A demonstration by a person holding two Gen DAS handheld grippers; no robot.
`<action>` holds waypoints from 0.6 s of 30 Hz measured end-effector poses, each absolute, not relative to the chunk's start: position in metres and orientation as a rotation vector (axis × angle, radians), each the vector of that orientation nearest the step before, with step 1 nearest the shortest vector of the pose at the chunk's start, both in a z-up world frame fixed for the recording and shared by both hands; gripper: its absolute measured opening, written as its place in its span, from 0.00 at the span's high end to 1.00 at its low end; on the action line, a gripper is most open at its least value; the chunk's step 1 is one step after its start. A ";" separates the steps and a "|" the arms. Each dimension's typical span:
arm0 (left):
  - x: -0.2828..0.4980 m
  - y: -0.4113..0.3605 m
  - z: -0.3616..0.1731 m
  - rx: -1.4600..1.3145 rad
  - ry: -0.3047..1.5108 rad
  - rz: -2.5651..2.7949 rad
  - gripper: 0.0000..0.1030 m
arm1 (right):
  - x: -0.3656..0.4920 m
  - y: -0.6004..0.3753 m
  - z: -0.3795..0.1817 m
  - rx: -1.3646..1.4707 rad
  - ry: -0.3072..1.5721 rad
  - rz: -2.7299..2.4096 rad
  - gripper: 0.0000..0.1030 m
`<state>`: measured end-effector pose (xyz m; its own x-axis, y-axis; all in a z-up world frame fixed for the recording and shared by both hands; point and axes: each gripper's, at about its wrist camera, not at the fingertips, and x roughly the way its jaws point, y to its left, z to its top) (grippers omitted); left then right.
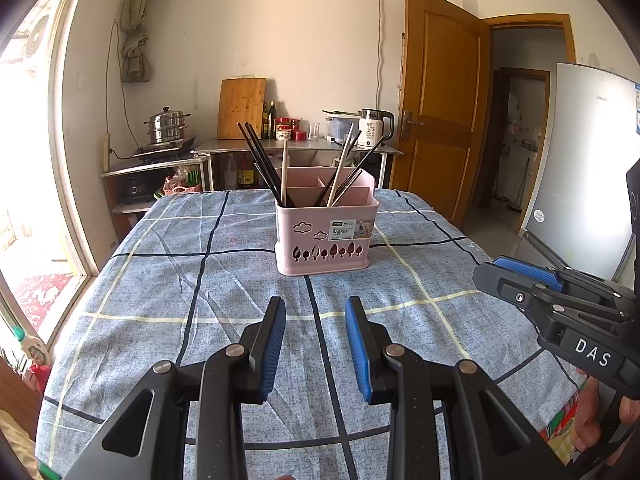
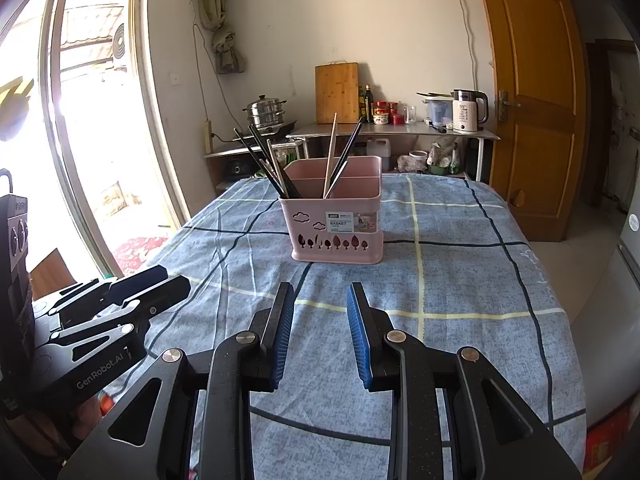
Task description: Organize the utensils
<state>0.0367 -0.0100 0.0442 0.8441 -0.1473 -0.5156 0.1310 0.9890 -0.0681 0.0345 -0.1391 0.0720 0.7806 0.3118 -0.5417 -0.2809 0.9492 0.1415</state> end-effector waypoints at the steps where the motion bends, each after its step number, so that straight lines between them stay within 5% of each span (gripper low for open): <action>1: 0.036 -0.010 0.044 -0.030 0.546 -0.147 0.70 | 0.034 -0.139 0.072 0.055 0.594 0.321 0.73; 18: 0.032 -0.011 0.043 -0.027 0.542 -0.148 0.70 | 0.033 -0.139 0.071 0.047 0.593 0.322 0.72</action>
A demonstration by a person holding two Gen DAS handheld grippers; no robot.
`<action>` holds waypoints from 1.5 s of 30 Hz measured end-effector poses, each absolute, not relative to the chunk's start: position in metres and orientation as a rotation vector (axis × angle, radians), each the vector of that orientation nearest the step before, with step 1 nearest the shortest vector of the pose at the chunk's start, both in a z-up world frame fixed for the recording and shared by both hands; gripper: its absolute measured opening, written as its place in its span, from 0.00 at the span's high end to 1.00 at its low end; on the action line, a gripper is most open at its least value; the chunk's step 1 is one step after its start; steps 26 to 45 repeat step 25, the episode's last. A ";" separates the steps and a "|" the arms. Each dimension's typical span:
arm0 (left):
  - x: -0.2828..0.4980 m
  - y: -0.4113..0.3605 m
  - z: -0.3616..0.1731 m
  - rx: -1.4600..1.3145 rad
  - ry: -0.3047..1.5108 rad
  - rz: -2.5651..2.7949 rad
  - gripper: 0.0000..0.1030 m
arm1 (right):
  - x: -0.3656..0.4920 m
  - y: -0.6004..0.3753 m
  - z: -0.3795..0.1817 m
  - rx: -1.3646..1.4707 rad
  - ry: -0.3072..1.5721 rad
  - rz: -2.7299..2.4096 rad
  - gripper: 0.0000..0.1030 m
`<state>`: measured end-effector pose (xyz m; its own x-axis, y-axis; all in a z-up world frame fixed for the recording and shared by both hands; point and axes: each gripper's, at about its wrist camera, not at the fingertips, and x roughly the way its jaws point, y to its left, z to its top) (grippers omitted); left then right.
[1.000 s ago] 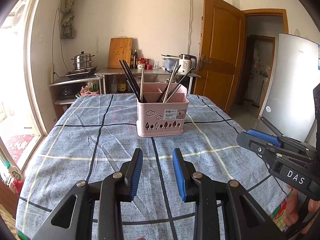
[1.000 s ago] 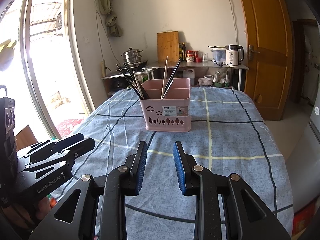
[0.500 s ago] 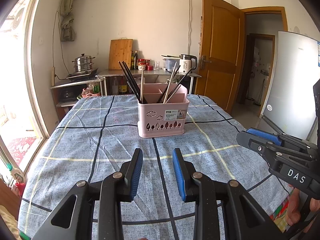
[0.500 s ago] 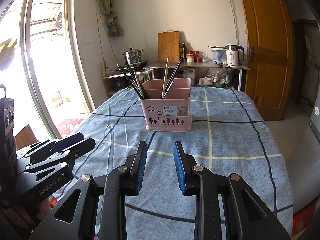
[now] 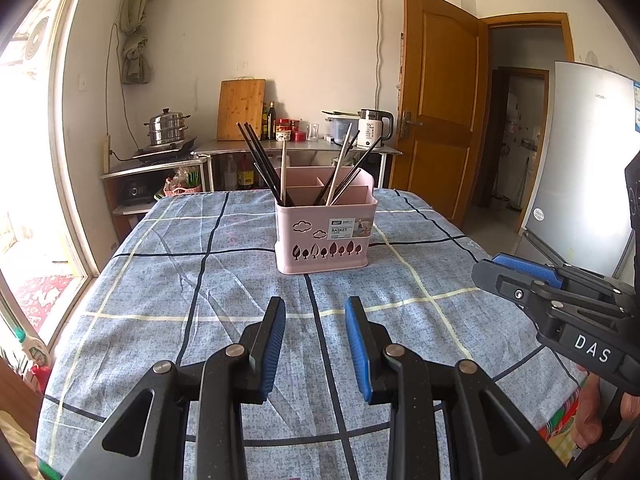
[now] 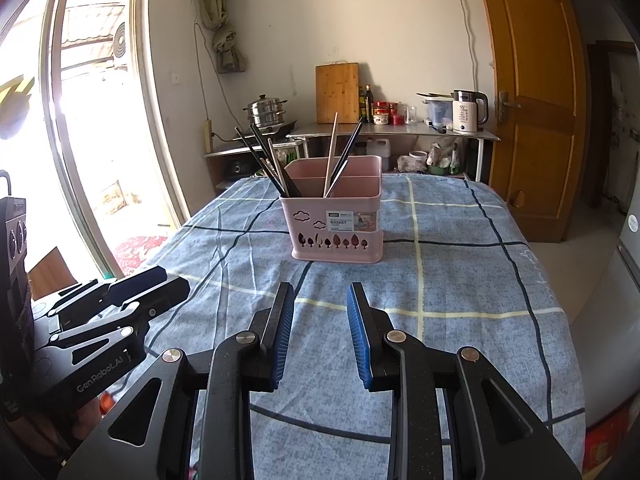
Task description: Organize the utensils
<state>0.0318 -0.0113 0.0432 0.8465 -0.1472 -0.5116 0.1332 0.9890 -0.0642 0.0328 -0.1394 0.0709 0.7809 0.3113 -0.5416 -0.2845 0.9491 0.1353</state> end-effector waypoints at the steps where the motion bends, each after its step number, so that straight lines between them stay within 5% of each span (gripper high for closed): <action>1: 0.031 -0.011 0.043 -0.028 0.542 -0.148 0.70 | 0.032 -0.139 0.071 0.047 0.593 0.322 0.72; 45: 0.026 -0.012 0.044 -0.017 0.527 -0.130 0.70 | 0.034 -0.141 0.069 0.044 0.602 0.323 0.72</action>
